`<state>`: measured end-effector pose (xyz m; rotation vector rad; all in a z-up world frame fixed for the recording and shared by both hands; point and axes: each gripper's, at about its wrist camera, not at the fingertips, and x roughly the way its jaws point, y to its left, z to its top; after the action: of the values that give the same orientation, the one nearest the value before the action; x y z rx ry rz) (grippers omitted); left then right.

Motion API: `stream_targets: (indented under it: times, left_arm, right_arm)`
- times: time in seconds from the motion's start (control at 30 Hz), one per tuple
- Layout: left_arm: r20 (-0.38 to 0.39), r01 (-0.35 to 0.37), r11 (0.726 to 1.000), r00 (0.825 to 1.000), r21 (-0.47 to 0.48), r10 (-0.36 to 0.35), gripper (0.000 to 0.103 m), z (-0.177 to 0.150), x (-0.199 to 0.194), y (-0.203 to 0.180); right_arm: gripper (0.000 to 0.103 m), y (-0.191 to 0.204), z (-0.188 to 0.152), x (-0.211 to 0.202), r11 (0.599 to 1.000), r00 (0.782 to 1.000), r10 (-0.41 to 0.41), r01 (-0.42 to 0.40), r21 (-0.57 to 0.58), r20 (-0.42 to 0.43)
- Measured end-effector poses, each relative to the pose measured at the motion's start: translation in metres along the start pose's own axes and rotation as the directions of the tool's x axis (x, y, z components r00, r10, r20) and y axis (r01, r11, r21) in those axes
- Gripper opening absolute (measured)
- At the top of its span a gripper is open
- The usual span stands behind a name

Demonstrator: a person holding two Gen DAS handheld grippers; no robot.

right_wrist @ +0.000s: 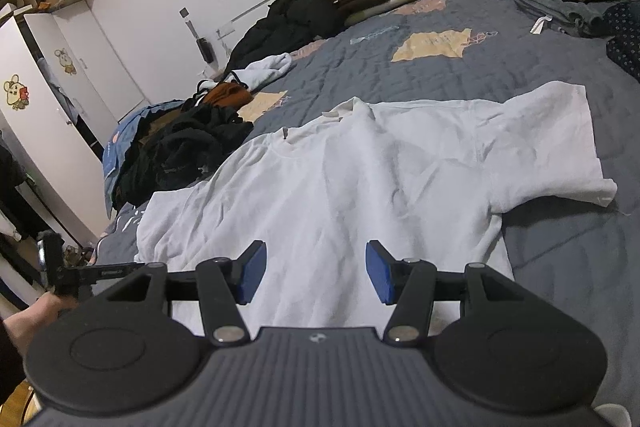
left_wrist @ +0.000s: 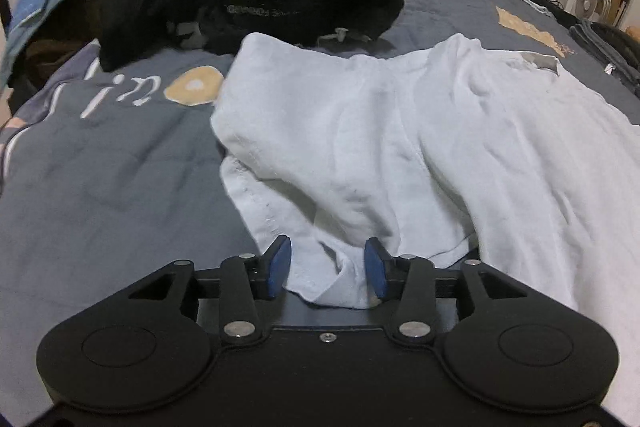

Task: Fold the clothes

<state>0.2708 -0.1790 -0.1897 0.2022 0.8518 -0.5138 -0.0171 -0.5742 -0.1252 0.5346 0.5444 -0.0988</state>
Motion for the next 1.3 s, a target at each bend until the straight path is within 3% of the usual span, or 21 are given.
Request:
stream_targets:
  times: [0.03,0.13,0.2,0.33,0.4,0.47,0.57,0.6,0.67,0.73,0.83,0.87,0.93,1.07,1.17,1.3]
  left_arm:
    - [0.004,0.005,1.000,1.000,0.025,-0.005,0.011,0.000,-0.001,-0.003]
    - [0.041,-0.084,0.985,0.996,0.149,0.078,0.007,-0.007,-0.009,-0.024]
    - [0.045,-0.075,0.988,0.997,0.139,0.069,0.006,-0.013,-0.015,-0.026]
    - [0.151,-0.036,0.998,0.988,0.048,0.028,0.005,-0.024,-0.047,-0.017]
    - [0.169,-0.005,0.999,0.986,-0.048,0.013,0.005,-0.029,-0.059,-0.012]
    - [0.182,0.027,0.988,0.983,-0.150,0.001,0.005,-0.034,-0.071,-0.006]
    - [0.204,0.077,0.951,0.979,-0.299,-0.015,0.006,-0.042,-0.088,0.002]
    - [0.163,0.068,0.943,0.986,-0.324,-0.015,0.007,-0.043,-0.086,0.001]
    - [0.096,0.003,0.954,0.995,-0.300,0.027,0.007,-0.044,-0.083,-0.008]
    - [0.112,-0.042,0.960,0.991,-0.278,0.076,0.011,-0.037,-0.084,-0.011]
    - [0.145,-0.100,0.963,0.979,-0.252,0.140,0.028,-0.025,-0.085,-0.013]
    - [0.117,-0.109,0.961,0.983,-0.254,0.143,0.035,-0.018,-0.078,-0.013]
    - [0.073,-0.103,0.952,0.989,-0.289,0.129,0.035,-0.010,-0.072,-0.014]
    - [0.136,-0.012,0.956,0.989,-0.292,0.054,0.035,-0.018,-0.105,-0.039]
    - [0.194,0.060,0.952,0.981,-0.299,-0.001,0.044,-0.042,-0.135,-0.072]
    - [0.203,0.146,0.969,0.974,-0.198,-0.105,0.047,-0.072,-0.159,-0.128]
  right_arm:
    - [0.054,0.000,0.000,0.000,1.000,1.000,0.000,0.000,0.001,0.002]
    - [0.054,-0.002,0.000,0.000,1.000,1.000,-0.004,0.004,0.009,0.002]
    - [0.054,-0.003,0.000,0.000,1.000,1.000,-0.007,0.007,0.016,-0.001]
    - [0.054,-0.003,0.000,0.001,1.000,1.000,-0.005,0.005,0.018,-0.005]
    - [0.054,-0.003,0.001,0.000,1.000,1.000,0.001,-0.001,0.018,0.000]
    - [0.054,-0.003,0.001,0.001,1.000,1.000,0.001,-0.001,0.022,-0.003]
    - [0.054,-0.004,0.001,0.003,1.000,1.000,0.001,-0.001,0.028,-0.012]
    - [0.054,-0.004,0.000,0.003,1.000,1.000,0.004,-0.004,0.029,-0.015]
    - [0.054,-0.003,0.001,0.004,1.000,1.000,0.008,-0.007,0.026,-0.017]
    - [0.054,-0.002,0.001,0.003,1.000,1.000,0.013,-0.013,0.019,-0.016]
    - [0.054,-0.001,0.001,0.002,1.000,1.000,0.019,-0.018,0.016,-0.014]
    - [0.054,-0.001,0.001,0.001,1.000,1.000,0.018,-0.018,0.012,-0.016]
    - [0.054,-0.002,0.002,0.000,1.000,1.000,0.007,-0.007,-0.008,-0.025]
    - [0.054,-0.013,0.007,-0.008,0.995,0.995,-0.077,0.072,-0.075,-0.062]
    - [0.054,-0.027,0.008,-0.025,0.986,0.987,-0.144,0.137,-0.097,-0.076]
    - [0.054,-0.035,-0.002,-0.054,0.979,0.980,-0.182,0.173,-0.108,-0.080]
